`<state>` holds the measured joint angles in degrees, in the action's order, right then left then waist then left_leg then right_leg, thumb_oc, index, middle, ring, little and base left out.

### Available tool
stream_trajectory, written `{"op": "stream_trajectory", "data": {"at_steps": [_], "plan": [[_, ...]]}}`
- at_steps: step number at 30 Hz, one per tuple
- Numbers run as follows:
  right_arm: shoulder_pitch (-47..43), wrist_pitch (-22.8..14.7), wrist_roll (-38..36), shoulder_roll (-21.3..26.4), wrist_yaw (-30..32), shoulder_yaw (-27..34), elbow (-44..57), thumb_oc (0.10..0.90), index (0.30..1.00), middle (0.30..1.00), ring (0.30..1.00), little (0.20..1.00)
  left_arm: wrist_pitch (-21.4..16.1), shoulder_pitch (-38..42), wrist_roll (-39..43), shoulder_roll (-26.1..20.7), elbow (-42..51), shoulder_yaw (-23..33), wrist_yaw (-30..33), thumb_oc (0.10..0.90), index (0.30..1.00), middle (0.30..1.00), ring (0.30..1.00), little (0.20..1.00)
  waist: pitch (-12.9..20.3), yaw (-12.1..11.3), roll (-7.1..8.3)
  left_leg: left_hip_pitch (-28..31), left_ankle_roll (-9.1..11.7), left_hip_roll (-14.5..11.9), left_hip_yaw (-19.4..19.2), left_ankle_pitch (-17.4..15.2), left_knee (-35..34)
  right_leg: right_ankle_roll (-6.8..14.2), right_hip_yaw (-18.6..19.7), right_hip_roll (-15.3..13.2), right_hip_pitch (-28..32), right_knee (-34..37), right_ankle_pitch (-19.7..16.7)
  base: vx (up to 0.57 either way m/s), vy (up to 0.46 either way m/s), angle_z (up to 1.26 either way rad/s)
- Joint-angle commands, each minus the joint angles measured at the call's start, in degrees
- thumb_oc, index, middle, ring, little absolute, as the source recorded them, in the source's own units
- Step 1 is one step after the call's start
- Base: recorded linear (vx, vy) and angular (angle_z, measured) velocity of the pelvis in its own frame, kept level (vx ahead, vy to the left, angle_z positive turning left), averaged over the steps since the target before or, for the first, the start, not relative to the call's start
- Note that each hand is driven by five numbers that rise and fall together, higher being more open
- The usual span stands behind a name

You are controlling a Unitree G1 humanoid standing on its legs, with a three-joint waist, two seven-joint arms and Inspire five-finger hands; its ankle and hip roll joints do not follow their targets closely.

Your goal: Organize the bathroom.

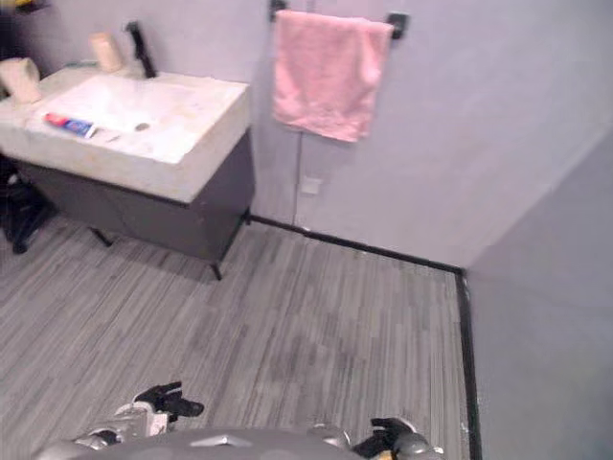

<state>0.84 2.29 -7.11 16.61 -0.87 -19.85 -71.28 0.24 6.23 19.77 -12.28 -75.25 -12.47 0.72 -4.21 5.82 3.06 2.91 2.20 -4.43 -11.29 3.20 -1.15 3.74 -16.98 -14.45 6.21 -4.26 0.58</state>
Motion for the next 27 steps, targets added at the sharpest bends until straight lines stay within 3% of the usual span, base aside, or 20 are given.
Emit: {"op": "stream_trajectory", "data": {"at_steps": [1, 2, 4, 6, 9, 10, 11, 13, 14, 15, 17, 20, 23, 27], "plan": [[-5.05, -0.93, 1.54, 0.76, -0.73, -1.19, -0.97, 0.800, 0.900, 0.900, 0.900, 0.900, -2.21, 1.76, -0.48, -1.87, 0.09, -0.22, 1.02, 0.800, 0.900, 0.900, 0.900, 0.900, -1.20, -2.11, -2.53, 2.17, -1.14, -1.72, 0.74, -2.51, -2.92, 2.39, 4.77, 4.73, -3.91, -2.65, 2.11, -0.06, 0.388, 0.67], [-5.16, -0.83, 1.74, 0.44, -1.01, -1.19, -1.10, 0.800, 0.900, 0.900, 0.900, 0.900, -1.90, 1.93, -0.08, -1.89, 0.01, -0.68, 1.07, 0.800, 0.900, 0.900, 0.900, 0.900, -1.21, -2.04, -2.62, 1.97, -2.27, -0.33, 1.29, -2.85, -3.05, 2.55, 5.76, 2.93, -5.69, -6.73, -0.28, -0.05, 0.392, 0.56], [-5.29, -0.76, 2.38, 0.36, -1.33, -1.19, -1.05, 0.800, 0.900, 0.900, 0.900, 0.900, -1.84, 2.11, 0.15, -1.92, 0.03, -1.17, 1.30, 0.800, 0.900, 0.900, 0.900, 0.900, -1.25, -1.94, -2.79, 1.83, -2.93, 0.24, 1.63, -2.99, -3.05, 2.42, 6.58, 2.03, -7.18, -9.70, -2.04, -0.03, 0.281, 0.57], [-5.02, -0.56, 3.89, 0.37, -2.23, -1.56, -0.55, 0.800, 0.900, 0.900, 0.900, 0.900, -1.51, 2.78, 0.47, -2.11, 0.13, -2.82, 1.35, 0.800, 0.900, 0.900, 0.900, 0.900, -2.18, -1.48, -3.57, 2.16, -5.17, 2.66, 2.99, -3.69, -2.88, 1.91, 9.73, -1.73, -12.50, -22.64, -7.98, -0.02, 0.388, 0.46], [-4.78, -1.23, 2.59, 0.60, -2.98, -1.86, -0.46, 0.800, 0.900, 0.900, 0.900, 0.900, -0.25, 3.24, -1.81, -2.86, 0.60, -3.89, 1.61, 0.800, 0.900, 0.900, 0.900, 0.900, -3.02, -0.70, -4.34, 3.30, -5.84, 3.74, 5.13, -4.41, -3.12, 1.56, 13.14, -0.11, -16.83, -29.29, -10.31, 0.03, 0.227, 0.49], [-5.13, -0.98, 1.06, 0.57, -2.75, -2.13, -0.65, 0.800, 0.900, 0.900, 0.900, 0.900, 0.04, 3.37, -2.52, -3.07, 0.69, -4.34, 0.90, 0.800, 0.900, 0.900, 0.900, 0.900, -3.02, -0.24, -4.56, 3.47, -5.70, 3.92, 5.92, -4.34, -3.33, 1.53, 14.20, 2.51, -17.92, -28.94, -9.98, 0.10, 0.096, 1.16], [-6.08, -0.38, -0.83, 0.15, -2.23, -2.86, -0.96, 0.800, 0.900, 0.900, 0.900, 0.900, 0.60, 3.57, -3.30, -3.32, 0.87, -5.12, 0.49, 0.800, 0.900, 0.900, 0.900, 0.900, -2.76, 0.66, -4.36, 4.09, -5.46, 4.76, 7.27, -4.37, -3.85, 1.70, 15.13, 7.09, -19.34, -25.09, -9.11, 0.12, 0.063, 1.09], [-6.62, -0.08, -0.69, -0.31, -2.27, -3.23, -1.09, 0.800, 0.900, 0.900, 0.900, 0.900, 0.82, 3.68, -3.53, -3.42, 0.90, -5.26, 0.45, 0.800, 0.900, 0.900, 0.900, 0.900, -2.75, 1.03, -4.00, 4.43, -5.42, 5.11, 7.82, -4.71, -3.85, 1.67, 15.14, 9.29, -19.05, -20.89, -7.30, 0.13, 0.016, 0.88], [-6.78, -0.15, -0.32, -0.49, -2.30, -3.40, -1.30, 0.800, 0.900, 0.900, 0.900, 0.900, 0.63, 3.68, -3.55, -3.23, 0.78, -4.93, 0.59, 0.800, 0.900, 0.900, 0.900, 0.900, -2.58, 1.47, -3.33, 4.89, -5.26, 5.53, 7.95, -5.10, -3.85, 2.17, 15.15, 10.95, -18.23, -12.86, -6.20, 0.21, -0.036, 0.73], [-6.31, -0.05, 0.21, -0.52, -2.15, -3.78, -1.07, 0.800, 0.900, 0.900, 0.900, 0.900, 0.43, 3.56, -3.31, -2.64, 1.21, -4.79, 1.39, 0.800, 0.900, 0.900, 0.900, 0.900, -2.39, 2.36, -1.96, 5.62, -5.30, 7.19, 8.56, -6.22, -3.85, 2.90, 16.06, 14.07, -17.99, -2.37, -6.93, 0.21, -0.039, 0.72], [-5.51, -0.06, 0.71, -0.17, -2.27, -3.68, -0.93, 0.800, 0.900, 0.900, 0.900, 0.900, 0.14, 3.28, -3.42, -2.21, 1.70, -4.58, 1.94, 0.800, 0.900, 0.900, 0.900, 0.900, -2.63, 2.76, -0.83, 6.19, -5.71, 8.83, 9.43, -7.13, -3.85, 3.29, 16.67, 16.03, -18.23, 0.94, -9.17, 0.20, -0.040, 0.44], [-5.23, 0.26, 1.31, 0.33, -2.69, -3.15, -1.48, 0.800, 0.900, 0.900, 0.900, 0.900, 0.25, 3.41, -5.04, -2.45, 2.09, -4.19, 1.97, 0.800, 0.900, 0.900, 0.900, 0.900, -3.08, 2.99, -0.38, 7.13, -6.16, 9.51, 10.55, -7.76, -3.72, 2.42, 17.71, 17.31, -18.09, 0.74, -9.52, 0.18, -0.067, 0.29], [-5.47, 0.14, 0.03, 0.46, -2.38, -2.73, -3.41, 0.800, 0.900, 0.900, 0.900, 0.900, 0.38, 3.56, -6.23, -2.25, 1.52, -4.34, 0.74, 0.800, 0.900, 0.900, 0.900, 0.900, -1.76, 2.53, -0.34, 7.07, -6.19, 9.10, 11.65, -7.76, -2.26, 0.88, 18.79, 17.42, -13.73, 2.21, -7.72, 0.30, -0.124, 0.44], [-4.83, 0.48, 0.82, 0.31, -2.03, -2.05, -3.35, 0.800, 0.900, 0.900, 0.900, 0.900, -0.03, 2.56, -4.99, -1.46, 1.45, -3.80, 1.11, 0.800, 0.900, 0.900, 0.900, 0.900, 0.53, 2.27, 0.34, 5.93, -4.26, 7.13, 8.05, -10.51, 6.22, -0.73, 18.34, 16.22, -8.92, 4.50, -5.90, 0.28, -0.130, 0.19]]}}
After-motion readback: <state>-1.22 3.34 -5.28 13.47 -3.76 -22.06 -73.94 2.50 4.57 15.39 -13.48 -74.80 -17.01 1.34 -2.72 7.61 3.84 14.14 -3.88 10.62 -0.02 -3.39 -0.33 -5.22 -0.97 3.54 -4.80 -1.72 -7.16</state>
